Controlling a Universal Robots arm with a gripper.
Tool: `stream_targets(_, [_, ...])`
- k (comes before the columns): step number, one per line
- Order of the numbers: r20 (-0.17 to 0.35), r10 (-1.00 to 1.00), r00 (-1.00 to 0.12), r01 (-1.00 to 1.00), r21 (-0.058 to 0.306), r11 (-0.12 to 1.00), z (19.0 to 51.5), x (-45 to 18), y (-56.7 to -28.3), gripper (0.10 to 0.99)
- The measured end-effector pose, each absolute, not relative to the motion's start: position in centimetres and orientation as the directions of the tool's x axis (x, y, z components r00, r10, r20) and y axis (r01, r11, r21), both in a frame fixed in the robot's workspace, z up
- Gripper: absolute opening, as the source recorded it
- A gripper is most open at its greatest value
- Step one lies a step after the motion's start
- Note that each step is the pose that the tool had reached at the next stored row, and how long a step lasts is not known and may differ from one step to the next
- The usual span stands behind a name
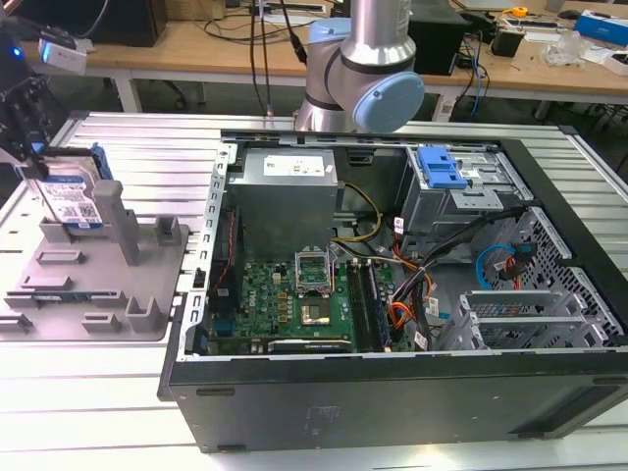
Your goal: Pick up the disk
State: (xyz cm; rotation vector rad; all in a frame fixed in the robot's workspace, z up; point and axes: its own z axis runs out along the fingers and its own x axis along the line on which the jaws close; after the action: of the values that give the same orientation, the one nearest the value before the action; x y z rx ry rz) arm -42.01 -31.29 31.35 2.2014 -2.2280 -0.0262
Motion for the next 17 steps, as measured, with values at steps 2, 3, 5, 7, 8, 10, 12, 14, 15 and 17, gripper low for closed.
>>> stream_targets(2, [-0.005,-1.000,-0.012,-1.000,0.019,0.012,32.6,-42.0,-31.3,0.369])
stream_targets(3, [-0.005,-1.000,-0.012,-1.000,0.018,0.012,33.5,-42.0,-31.3,0.369])
stream_targets(5, [-0.005,-1.000,-0.012,-1.000,0.019,0.012,34.4,-42.0,-31.4,0.369])
stream_targets(7, [-0.005,-1.000,-0.012,-1.000,0.019,0.012,35.9,-42.0,-31.4,0.369])
stream_targets(8, [-0.005,-1.000,-0.012,-1.000,0.019,0.012,36.4,-42.0,-31.4,0.369])
stream_targets(10, [-0.005,-1.000,-0.012,-1.000,0.019,0.012,37.9,-42.0,-31.5,0.369])
stream_targets(12, [-0.005,-1.000,-0.012,-1.000,0.018,0.012,39.1,-42.0,-31.5,0.369])
stream_targets(14, [-0.005,-1.000,-0.012,-1.000,0.018,0.012,40.4,-42.0,-31.6,0.369])
stream_targets(15, [-0.005,-1.000,-0.012,-1.000,0.019,0.012,40.8,-42.0,-31.6,0.369])
stream_targets(17, [-0.005,-1.000,-0.012,-1.000,0.019,0.012,42.6,-42.0,-31.6,0.369])
